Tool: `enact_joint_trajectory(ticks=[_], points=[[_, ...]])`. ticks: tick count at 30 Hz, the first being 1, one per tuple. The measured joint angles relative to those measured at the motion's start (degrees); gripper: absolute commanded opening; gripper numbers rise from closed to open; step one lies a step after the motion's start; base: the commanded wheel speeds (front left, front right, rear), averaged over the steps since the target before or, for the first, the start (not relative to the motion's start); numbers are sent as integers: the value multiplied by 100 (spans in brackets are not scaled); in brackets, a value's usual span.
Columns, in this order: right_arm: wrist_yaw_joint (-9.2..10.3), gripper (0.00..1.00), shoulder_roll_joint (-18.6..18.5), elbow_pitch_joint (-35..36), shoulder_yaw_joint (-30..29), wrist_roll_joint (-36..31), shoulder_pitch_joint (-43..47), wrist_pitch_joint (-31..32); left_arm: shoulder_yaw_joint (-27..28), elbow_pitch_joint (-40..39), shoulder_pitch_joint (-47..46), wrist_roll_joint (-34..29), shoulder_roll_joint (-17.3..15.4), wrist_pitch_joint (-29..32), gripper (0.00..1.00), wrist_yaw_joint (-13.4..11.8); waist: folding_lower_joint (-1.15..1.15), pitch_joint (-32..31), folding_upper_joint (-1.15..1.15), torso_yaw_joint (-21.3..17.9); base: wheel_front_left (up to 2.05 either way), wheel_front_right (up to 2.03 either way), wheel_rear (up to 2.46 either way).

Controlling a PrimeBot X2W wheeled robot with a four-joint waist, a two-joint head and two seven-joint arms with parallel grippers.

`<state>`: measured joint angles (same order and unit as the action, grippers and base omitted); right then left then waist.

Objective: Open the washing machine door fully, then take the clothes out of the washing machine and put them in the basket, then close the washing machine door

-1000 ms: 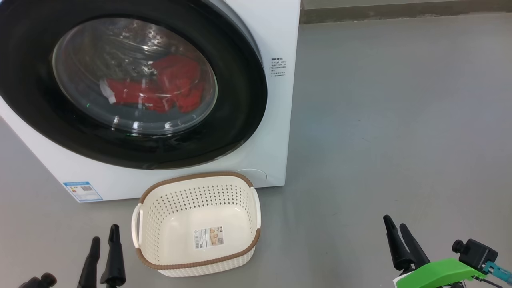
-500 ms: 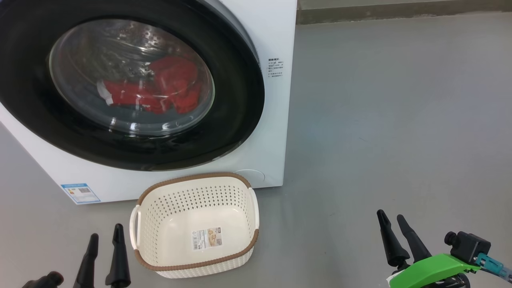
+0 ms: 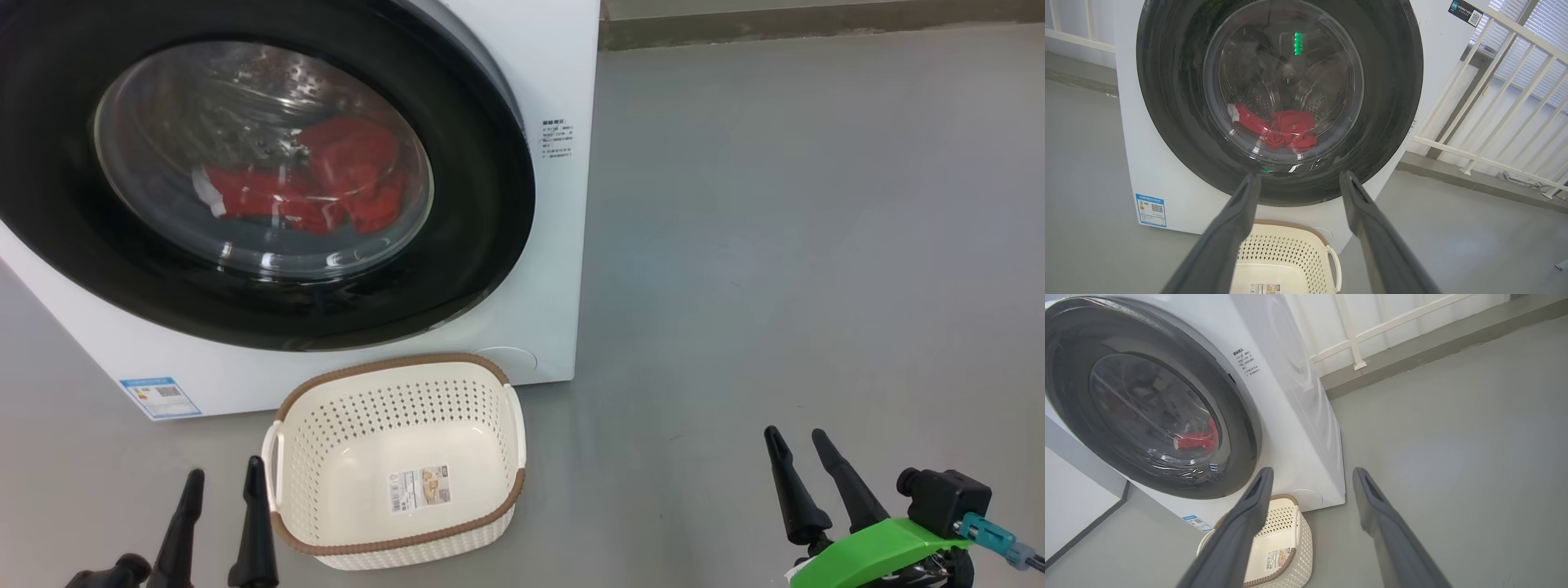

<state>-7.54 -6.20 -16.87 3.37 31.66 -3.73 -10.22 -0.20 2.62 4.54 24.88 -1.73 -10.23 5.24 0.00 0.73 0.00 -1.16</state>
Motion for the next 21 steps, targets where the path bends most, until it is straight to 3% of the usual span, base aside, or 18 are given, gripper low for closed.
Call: enact_joint_trajectory(ticks=[21], points=[[0, 100, -67, 129, -55, -1227, -10, -347, -116, -172, 118, -1334, -23, -355, 100, 0, 0, -1, 0, -55, 0, 0, 0]])
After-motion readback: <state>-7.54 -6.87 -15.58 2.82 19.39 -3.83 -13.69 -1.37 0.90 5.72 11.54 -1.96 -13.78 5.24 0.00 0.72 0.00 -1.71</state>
